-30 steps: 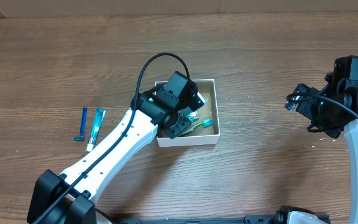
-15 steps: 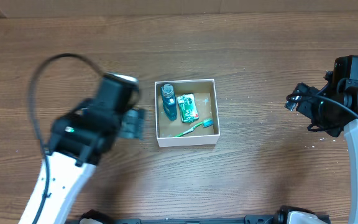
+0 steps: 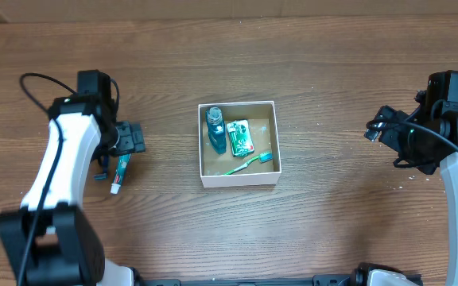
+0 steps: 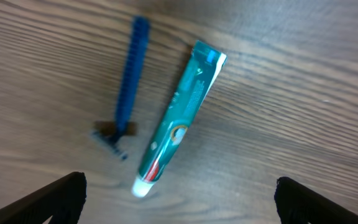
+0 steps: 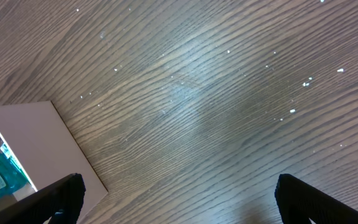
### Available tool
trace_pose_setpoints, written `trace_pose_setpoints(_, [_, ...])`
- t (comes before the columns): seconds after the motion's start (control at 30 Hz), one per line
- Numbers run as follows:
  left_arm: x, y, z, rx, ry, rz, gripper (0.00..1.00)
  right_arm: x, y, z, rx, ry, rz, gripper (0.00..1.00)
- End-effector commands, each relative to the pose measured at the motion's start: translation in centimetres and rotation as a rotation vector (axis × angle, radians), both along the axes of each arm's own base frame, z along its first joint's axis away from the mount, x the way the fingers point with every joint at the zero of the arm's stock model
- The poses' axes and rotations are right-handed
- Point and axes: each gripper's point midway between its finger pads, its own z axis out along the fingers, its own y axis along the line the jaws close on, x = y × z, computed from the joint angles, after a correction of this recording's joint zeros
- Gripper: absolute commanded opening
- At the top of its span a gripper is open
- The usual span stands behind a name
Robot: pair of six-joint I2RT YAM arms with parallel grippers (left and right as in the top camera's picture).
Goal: Pack container
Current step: 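Lower the left gripper onto the teal toothpaste tube and grasp it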
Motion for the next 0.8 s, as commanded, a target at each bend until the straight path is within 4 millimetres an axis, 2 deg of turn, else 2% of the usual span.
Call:
trace_pose_setpoints(0.0, [0.0, -0.9, -3.7, -0.052, 0.092, -0.047, 0.97, 0.0, 0.2, 0.2, 0.001, -0.013, 0.01, 1.0])
trace_pose_setpoints(0.23, [-0.5, -0.9, -8.4, -0.066, 0.212, -0.047, 0.97, 0.0, 0.2, 0.2, 0.001, -0.013, 0.01, 1.0])
trace_pose_setpoints(0.37, [-0.7, -1.0, -9.5, -0.074, 0.235, -0.047, 0.96, 0.0, 0.2, 0.2, 0.001, -0.013, 0.01, 1.0])
trace_pose_setpoints(0.4, [-0.7, -1.1, -9.7, -0.08, 0.237, -0.047, 0.93, 0.0, 0.2, 0.2, 0.001, -0.013, 0.01, 1.0])
trace_pose_setpoints(0.43, [-0.6, -1.3, -9.8, -0.089, 0.234, -0.052, 0.89, 0.0, 0.2, 0.2, 0.001, -0.013, 0.01, 1.0])
trace_pose_setpoints(0.57, [-0.4, -1.8, -9.9, -0.119, 0.226, -0.076, 0.53, 0.0, 0.2, 0.2, 0.001, -0.013, 0.011, 1.0])
trace_pose_setpoints(0.6, [-0.4, -1.8, -9.8, -0.119, 0.228, -0.075, 0.41, 0.0, 0.2, 0.2, 0.001, -0.013, 0.011, 1.0])
trace_pose_setpoints(0.77, [-1.0, -1.8, -9.8, -0.122, 0.25, -0.074, 0.25, 0.0, 0.2, 0.3, 0.001, -0.013, 0.011, 1.0])
